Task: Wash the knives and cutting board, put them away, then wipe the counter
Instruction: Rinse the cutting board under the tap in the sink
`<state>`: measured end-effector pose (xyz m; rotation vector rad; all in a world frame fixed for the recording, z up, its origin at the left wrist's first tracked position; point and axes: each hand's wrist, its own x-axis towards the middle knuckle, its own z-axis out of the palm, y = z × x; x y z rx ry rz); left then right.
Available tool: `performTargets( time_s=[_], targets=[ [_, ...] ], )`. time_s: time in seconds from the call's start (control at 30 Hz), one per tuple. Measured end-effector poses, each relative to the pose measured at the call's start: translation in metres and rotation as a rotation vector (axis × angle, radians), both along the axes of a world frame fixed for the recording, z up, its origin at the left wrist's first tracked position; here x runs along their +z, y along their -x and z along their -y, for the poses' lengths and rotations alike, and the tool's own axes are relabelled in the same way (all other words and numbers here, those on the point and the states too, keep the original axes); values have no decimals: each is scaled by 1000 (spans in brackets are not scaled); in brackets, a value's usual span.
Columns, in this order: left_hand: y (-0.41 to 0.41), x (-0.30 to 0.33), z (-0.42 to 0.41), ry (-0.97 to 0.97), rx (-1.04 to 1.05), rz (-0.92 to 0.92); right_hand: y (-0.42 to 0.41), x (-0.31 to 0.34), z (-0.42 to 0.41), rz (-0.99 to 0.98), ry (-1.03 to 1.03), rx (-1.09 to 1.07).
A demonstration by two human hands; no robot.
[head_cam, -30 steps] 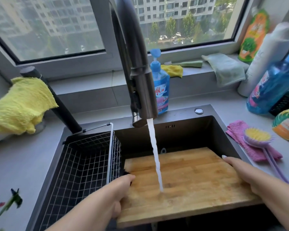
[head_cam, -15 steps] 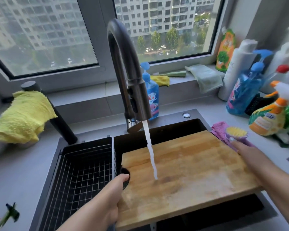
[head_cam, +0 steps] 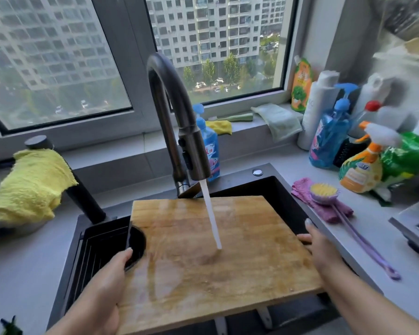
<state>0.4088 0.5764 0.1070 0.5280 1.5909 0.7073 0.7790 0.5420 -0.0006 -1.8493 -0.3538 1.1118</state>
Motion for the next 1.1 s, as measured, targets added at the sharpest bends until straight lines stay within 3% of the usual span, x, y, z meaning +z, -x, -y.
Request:
performTargets(
  time_s=[0.2,0.33,0.5,0.73,0.9,1.1],
  targets=[
    [7,41,6,-126,-45,98,43,5,-8,-112,51,92],
    [20,43,4,-128,-27,37,52,3,-14,-152,133,135],
    [20,33,6,-136,22,-39,44,13,-18,-51,254,230],
    [5,23,19,-106,-1,150,11,36,-20,185,309,315],
    [-2,21,26,46,-53,360,-10,44,-18,250,267,317],
    [-6,1,37,144,-49,426,-23,73,-26,450,243,275]
  ],
)
